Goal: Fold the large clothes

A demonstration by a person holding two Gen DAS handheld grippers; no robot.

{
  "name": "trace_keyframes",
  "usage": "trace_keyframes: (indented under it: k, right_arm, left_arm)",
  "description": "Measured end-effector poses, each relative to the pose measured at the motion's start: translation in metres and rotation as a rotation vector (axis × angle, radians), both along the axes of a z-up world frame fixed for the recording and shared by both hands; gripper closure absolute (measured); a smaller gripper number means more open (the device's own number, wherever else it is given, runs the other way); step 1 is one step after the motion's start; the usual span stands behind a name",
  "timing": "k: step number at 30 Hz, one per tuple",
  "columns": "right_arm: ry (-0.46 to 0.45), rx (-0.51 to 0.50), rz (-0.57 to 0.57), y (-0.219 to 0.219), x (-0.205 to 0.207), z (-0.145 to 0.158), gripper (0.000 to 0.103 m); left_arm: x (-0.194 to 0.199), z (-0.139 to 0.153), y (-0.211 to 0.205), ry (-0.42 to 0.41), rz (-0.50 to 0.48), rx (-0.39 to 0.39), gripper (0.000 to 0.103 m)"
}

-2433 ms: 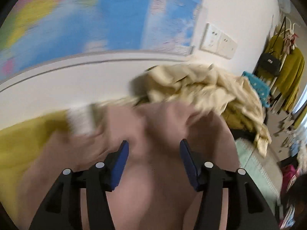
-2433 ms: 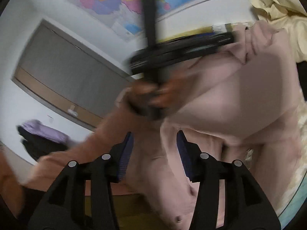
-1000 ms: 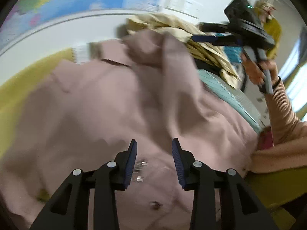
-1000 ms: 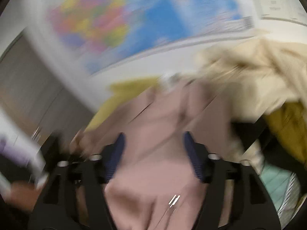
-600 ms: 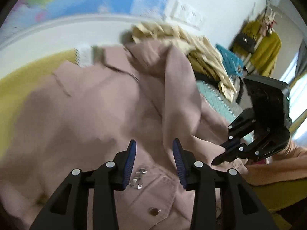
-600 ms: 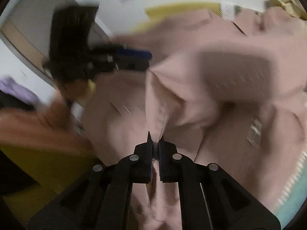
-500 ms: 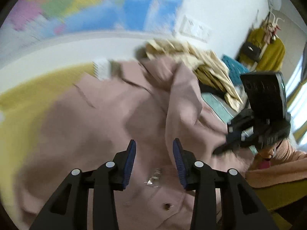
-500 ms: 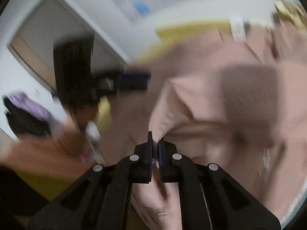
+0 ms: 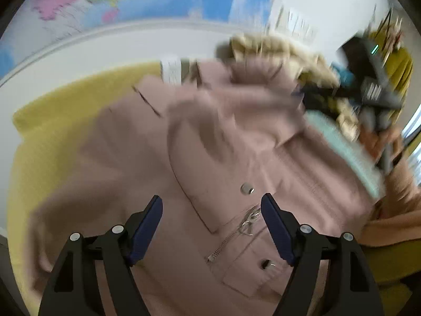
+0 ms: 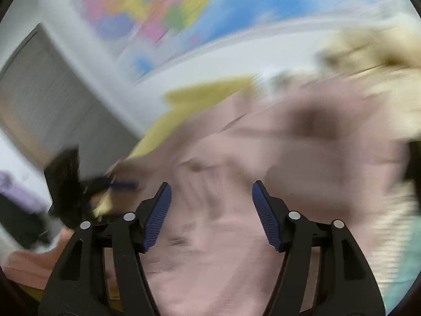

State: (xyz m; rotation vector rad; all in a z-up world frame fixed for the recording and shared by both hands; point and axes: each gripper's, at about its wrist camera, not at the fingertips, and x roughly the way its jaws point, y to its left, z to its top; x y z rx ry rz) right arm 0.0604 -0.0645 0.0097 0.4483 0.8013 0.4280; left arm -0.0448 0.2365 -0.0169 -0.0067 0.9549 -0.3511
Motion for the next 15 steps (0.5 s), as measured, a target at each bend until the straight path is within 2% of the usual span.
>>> trace_keyframes:
  k: [1, 2, 4, 5, 6, 8, 9, 10, 11, 12, 13, 15]
  right_arm:
    - [-0.003, -0.047, -0.086, -0.019, -0.004, -0.001, 0.021]
    - [0.009, -0.067, -0.153, -0.038, -0.005, -0.005, 0.021]
    - [0.051, -0.067, -0.216, -0.064, 0.0, -0.02, 0.021]
    - [0.069, -0.058, -0.232, -0.074, 0.001, -0.028, 0.021]
    - [0.095, -0.049, -0.227, -0.079, 0.006, -0.039, 0.021]
    - [0.137, -0.045, -0.233, -0.085, 0.02, -0.058, 0.022]
    - [0.164, -0.014, -0.211, -0.085, 0.027, -0.071, 0.034]
    - [0.178, 0.011, -0.186, -0.085, 0.031, -0.074, 0.062]
    - [0.196, 0.029, -0.166, -0.083, 0.036, -0.081, 0.074]
    - [0.202, 0.034, -0.154, -0.083, 0.039, -0.083, 0.094]
    - [0.193, 0.041, -0.148, -0.085, 0.037, -0.08, 0.097]
    - [0.139, 0.041, -0.221, -0.105, 0.025, -0.065, 0.099]
  left_arm:
    - [0.007, -0.01, -0.008, 0.022, -0.01, 0.018, 0.029]
    - [0.011, -0.016, -0.013, 0.035, -0.019, 0.03, 0.029]
    - [0.023, -0.032, -0.026, 0.066, -0.021, 0.089, 0.029]
    - [0.029, -0.039, -0.029, 0.086, -0.022, 0.101, 0.041]
    - [0.035, -0.046, -0.031, 0.106, -0.021, 0.107, 0.061]
    - [0.043, -0.051, -0.028, 0.102, 0.002, 0.111, 0.081]
    - [0.045, -0.045, -0.016, 0.097, 0.02, 0.041, 0.095]
    - [0.046, -0.04, -0.007, 0.099, 0.032, -0.009, 0.1]
    - [0.046, -0.031, 0.01, 0.093, 0.067, -0.074, 0.1]
    - [0.044, -0.023, 0.025, 0.076, 0.1, -0.105, 0.1]
    - [0.044, -0.018, 0.035, 0.069, 0.125, -0.128, 0.1]
    - [0.044, -0.009, 0.069, 0.082, 0.222, -0.169, 0.099]
